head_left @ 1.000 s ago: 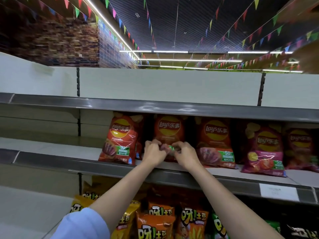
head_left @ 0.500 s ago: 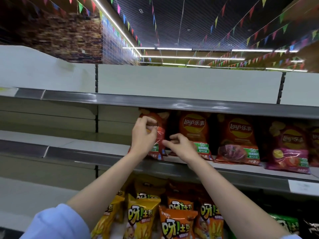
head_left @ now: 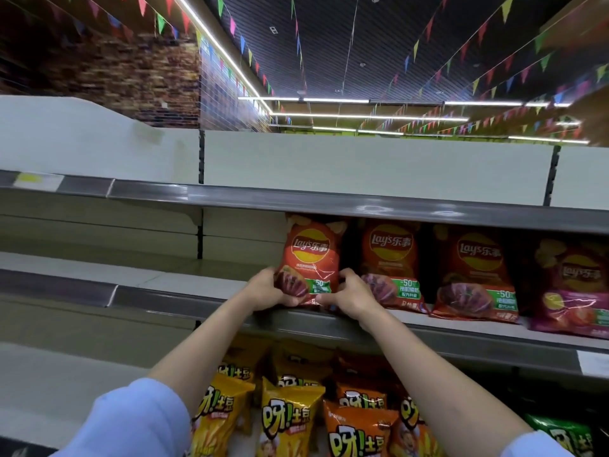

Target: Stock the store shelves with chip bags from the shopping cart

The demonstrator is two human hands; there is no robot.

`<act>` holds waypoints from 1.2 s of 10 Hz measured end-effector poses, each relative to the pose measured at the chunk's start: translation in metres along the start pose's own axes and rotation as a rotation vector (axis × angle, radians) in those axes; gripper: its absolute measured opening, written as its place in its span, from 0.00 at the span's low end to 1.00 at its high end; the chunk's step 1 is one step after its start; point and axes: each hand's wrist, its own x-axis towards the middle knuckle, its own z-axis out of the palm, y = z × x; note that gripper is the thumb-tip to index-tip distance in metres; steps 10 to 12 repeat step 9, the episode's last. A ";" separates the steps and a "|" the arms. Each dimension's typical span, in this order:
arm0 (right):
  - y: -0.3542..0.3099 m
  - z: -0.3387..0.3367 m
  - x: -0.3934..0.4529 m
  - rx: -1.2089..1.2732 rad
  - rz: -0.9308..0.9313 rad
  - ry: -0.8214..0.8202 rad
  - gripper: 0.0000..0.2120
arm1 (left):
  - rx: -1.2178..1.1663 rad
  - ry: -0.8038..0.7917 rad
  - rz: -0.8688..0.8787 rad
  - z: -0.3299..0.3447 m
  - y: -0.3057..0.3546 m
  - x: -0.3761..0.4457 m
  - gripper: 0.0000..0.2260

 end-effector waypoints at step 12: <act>-0.027 -0.047 0.025 0.494 -0.009 0.192 0.26 | 0.038 0.105 -0.043 -0.003 0.001 -0.009 0.34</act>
